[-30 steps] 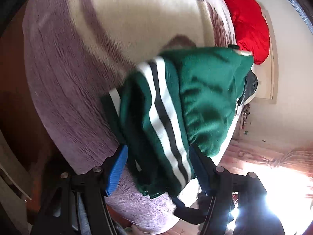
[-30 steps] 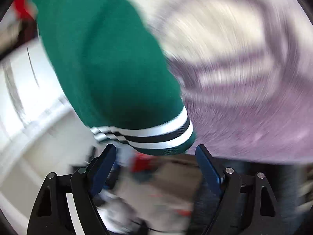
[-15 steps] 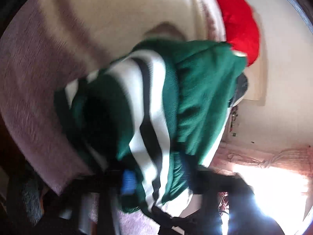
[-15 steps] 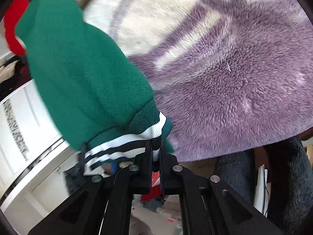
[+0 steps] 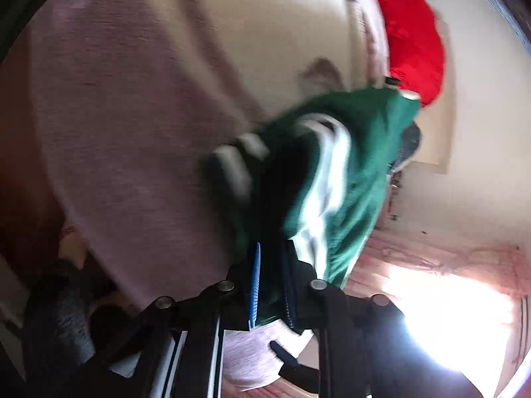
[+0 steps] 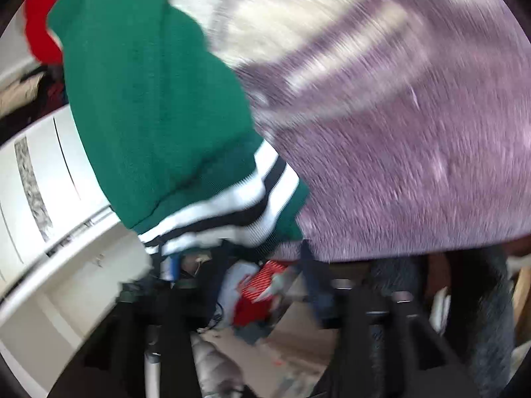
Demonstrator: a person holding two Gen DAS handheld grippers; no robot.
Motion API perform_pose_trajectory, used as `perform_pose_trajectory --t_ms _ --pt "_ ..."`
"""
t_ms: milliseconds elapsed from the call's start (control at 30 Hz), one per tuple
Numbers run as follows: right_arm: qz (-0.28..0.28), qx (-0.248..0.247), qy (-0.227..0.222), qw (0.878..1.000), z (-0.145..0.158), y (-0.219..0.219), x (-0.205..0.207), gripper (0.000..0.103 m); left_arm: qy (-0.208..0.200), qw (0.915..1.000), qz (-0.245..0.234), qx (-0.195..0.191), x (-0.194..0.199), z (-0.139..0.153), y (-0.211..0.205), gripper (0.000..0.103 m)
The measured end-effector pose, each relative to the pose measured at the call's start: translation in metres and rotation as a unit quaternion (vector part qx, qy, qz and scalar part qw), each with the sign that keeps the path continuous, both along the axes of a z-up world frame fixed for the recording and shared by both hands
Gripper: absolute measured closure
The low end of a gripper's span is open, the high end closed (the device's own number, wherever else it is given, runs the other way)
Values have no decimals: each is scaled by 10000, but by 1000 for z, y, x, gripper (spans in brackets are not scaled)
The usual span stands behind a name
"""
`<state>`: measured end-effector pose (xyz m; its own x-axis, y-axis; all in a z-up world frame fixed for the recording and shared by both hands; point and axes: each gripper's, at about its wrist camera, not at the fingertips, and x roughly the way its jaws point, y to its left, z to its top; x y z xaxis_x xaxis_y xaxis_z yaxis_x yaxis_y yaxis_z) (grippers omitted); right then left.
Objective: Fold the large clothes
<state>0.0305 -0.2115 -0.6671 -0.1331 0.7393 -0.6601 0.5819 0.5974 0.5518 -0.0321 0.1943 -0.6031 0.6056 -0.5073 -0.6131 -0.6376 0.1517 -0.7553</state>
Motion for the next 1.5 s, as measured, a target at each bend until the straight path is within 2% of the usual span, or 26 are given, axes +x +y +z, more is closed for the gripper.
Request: perform_pose_trajectory --t_ms 67,133,167,200,233,300,333,367,400,433,467,500,633,733,767,833,933,967,1000,1033,1067,1100,1167,1233,1367,1500 --pt "-474 345 46 9983 -7 -6 -10 41 110 9999 -28 86 -4 7 10 93" --pt "-1198 743 -60 9900 -11 -17 -24 41 98 9998 -50 189 -3 18 20 84" --pt "-1519 896 -125 9842 -13 -20 -26 41 41 9997 -90 239 -1 22 24 59" --pt "-1781 935 -139 9795 -16 -22 -27 34 -64 9994 -137 303 6 27 27 25" --pt "-1936 887 -147 9770 -20 -22 -27 31 -188 9988 -166 429 13 33 30 21" --pt "-1999 811 -202 9762 -26 -19 -22 31 -372 9973 -274 566 29 35 32 21" --pt "-1980 686 -220 9775 -28 -17 -21 36 -379 9969 -353 594 38 36 31 21" --pt "-1915 430 -233 9803 -27 -16 -24 62 -350 9963 -383 687 44 36 31 21" --pt "-1846 337 -226 9820 -27 -28 -12 75 -213 9951 -403 877 46 34 31 23" --pt "-1801 238 -235 9831 -23 -27 -15 78 -172 9941 -403 989 48 29 31 26" --pt "-1730 176 -195 9846 -18 -27 -17 94 -126 9922 -352 1186 51 29 32 71" --pt "-1658 145 -130 9860 -11 -26 -20 98 27 9900 -372 1364 54 27 32 94" --pt "-1305 -130 -173 9912 26 -22 -31 99 225 9881 -235 1506 51 17 38 94" --pt "-1107 -325 144 9932 12 -13 -33 100 376 9912 -231 1248 49 -4 48 93" --pt "-847 -457 292 9949 1 -9 -35 103 381 9931 -208 1090 46 -4 52 91" --pt "-670 -225 633 9955 -18 -4 -40 103 338 9956 -273 834 50 9 55 90" --pt "-478 -193 551 9972 -6 -15 -31 102 152 9930 -552 1030 42 51 55 67" --pt "-332 -243 503 9979 0 -19 -27 100 114 9909 -662 1163 42 65 55 42" --pt "-188 -354 440 9982 6 -21 -17 89 88 9865 -804 1424 43 83 53 30" --pt "-89 -506 333 9981 18 -28 -11 80 12 9840 -879 1552 44 93 53 30" --pt "-19 -667 189 9976 31 -39 -4 54 -39 9812 -977 1666 51 102 52 30" --pt "33 -793 63 9968 40 -54 2 42 -50 9777 -1093 1791 58 110 50 30" --pt "77 -1002 -334 9944 65 -63 17 42 -189 9702 -1320 2025 81 120 48 30" --pt "120 -1024 -638 9926 68 -68 32 42 -220 9620 -1549 2239 107 124 46 30" --pt "108 -1051 -968 9897 78 -62 81 42 -528 9514 -1853 2401 181 128 37 30" --pt "172 -1180 -1212 9854 86 -65 149 41 -738 9332 -2260 2696 271 129 26 30"
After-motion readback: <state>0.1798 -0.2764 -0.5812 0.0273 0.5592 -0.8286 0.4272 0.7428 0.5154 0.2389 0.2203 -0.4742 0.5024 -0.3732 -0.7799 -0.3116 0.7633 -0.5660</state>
